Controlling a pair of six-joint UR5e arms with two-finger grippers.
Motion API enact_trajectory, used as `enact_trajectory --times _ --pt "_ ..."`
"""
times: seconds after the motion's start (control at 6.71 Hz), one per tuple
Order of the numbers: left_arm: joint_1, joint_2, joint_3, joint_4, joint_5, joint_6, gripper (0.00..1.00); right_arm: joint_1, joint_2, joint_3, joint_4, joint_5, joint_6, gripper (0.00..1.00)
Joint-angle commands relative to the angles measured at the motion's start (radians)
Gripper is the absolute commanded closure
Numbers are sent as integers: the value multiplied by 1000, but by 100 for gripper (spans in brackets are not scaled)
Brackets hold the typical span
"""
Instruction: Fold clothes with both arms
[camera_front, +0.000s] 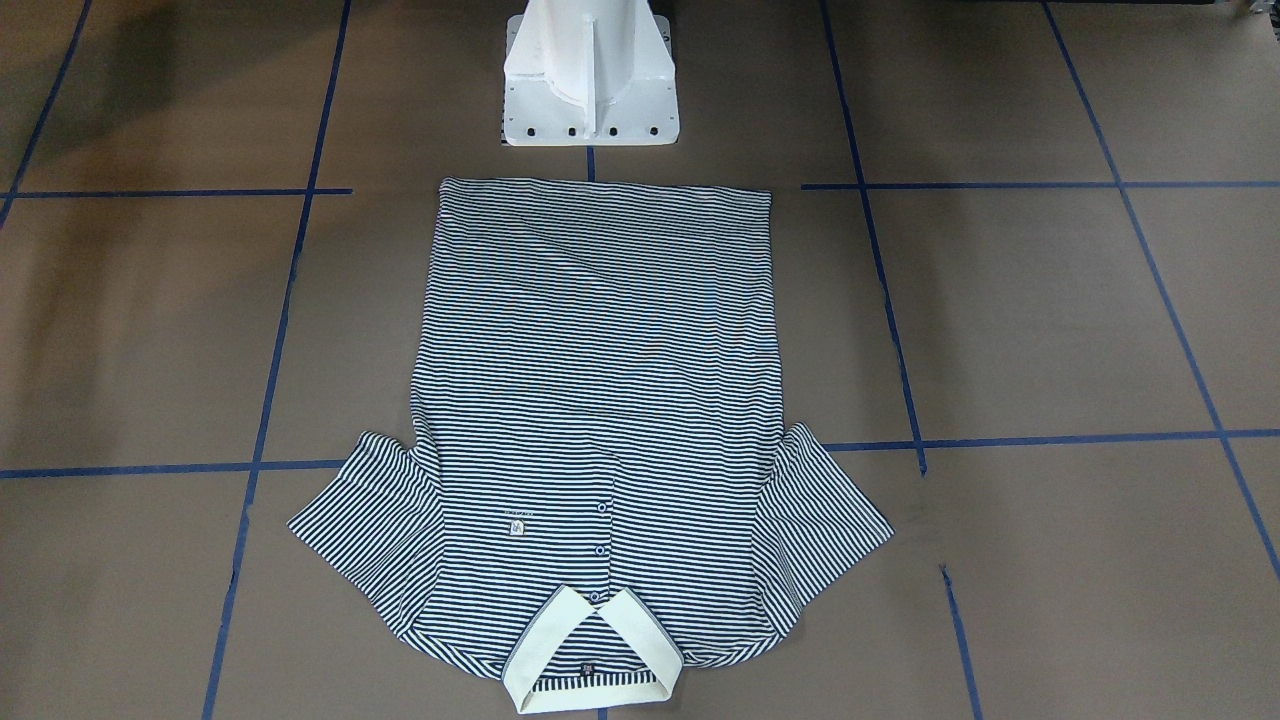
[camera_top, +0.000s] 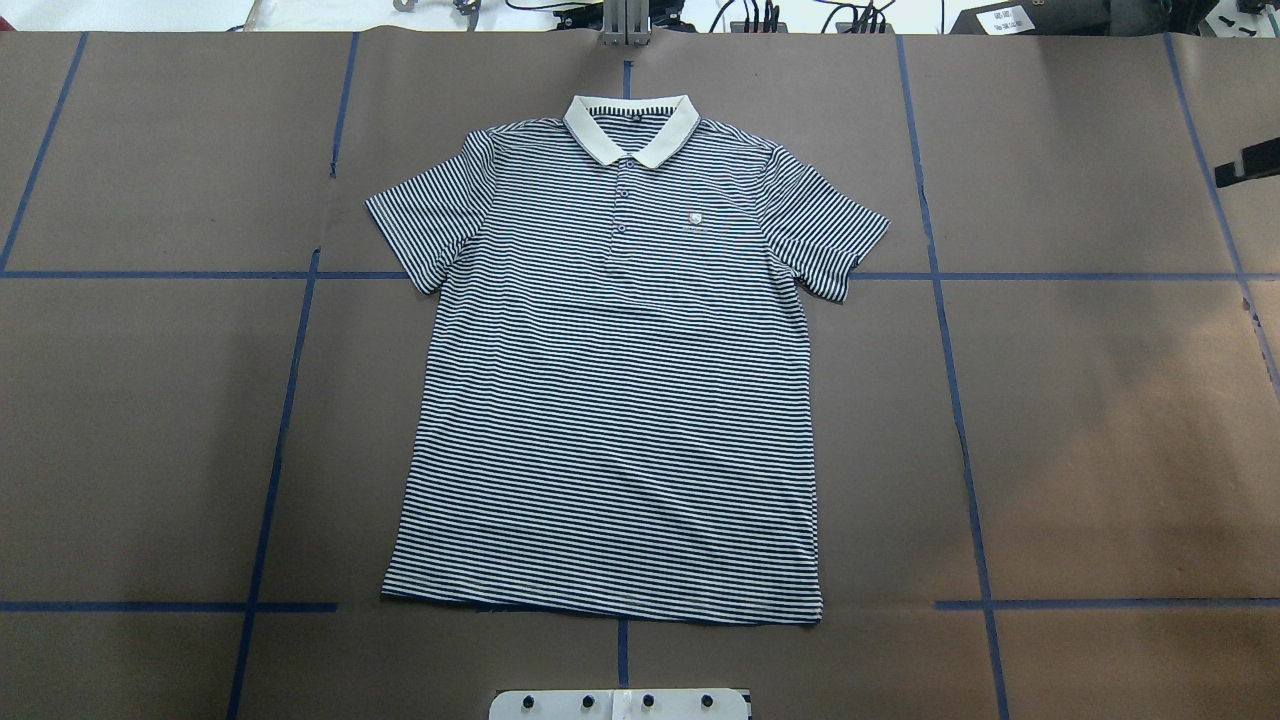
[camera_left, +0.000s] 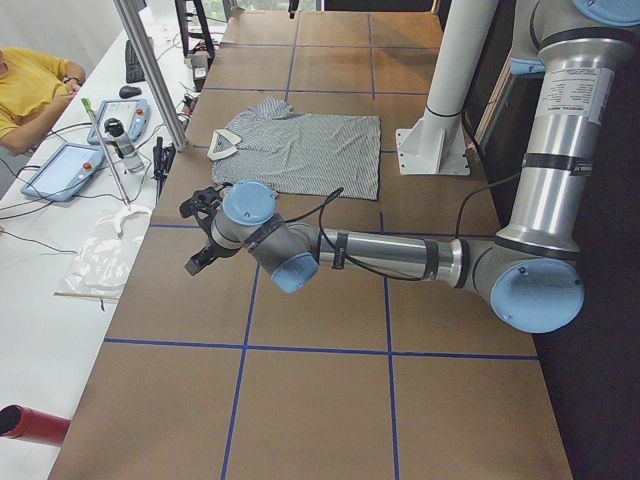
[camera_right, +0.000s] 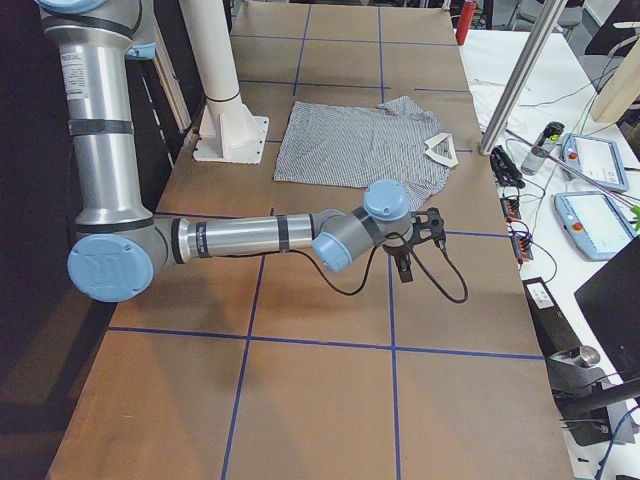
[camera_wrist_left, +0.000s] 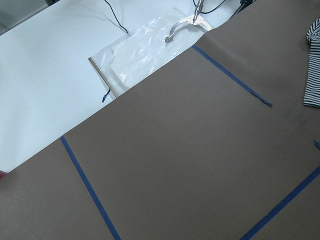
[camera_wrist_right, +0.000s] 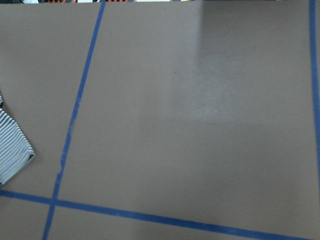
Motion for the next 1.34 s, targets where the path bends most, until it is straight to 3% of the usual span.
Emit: enact_trajectory --times 0.0,0.15,0.3,0.6,0.89,1.19 --pt "11 2 8 -25 0 -5 0 -230 152 -5 2 -222 318 0" --pt "12 2 8 -28 0 -6 0 -349 203 -24 2 -371 468 13" --pt "12 2 10 -28 0 -6 0 -411 271 -70 -1 -448 558 21" --pt "13 3 10 -29 0 -5 0 -485 355 -158 -1 -537 661 26" --pt "13 14 10 -43 0 -5 0 -510 366 -184 -6 -566 684 34" --pt "13 17 10 -45 0 -5 0 -507 363 -218 0 -567 584 35"
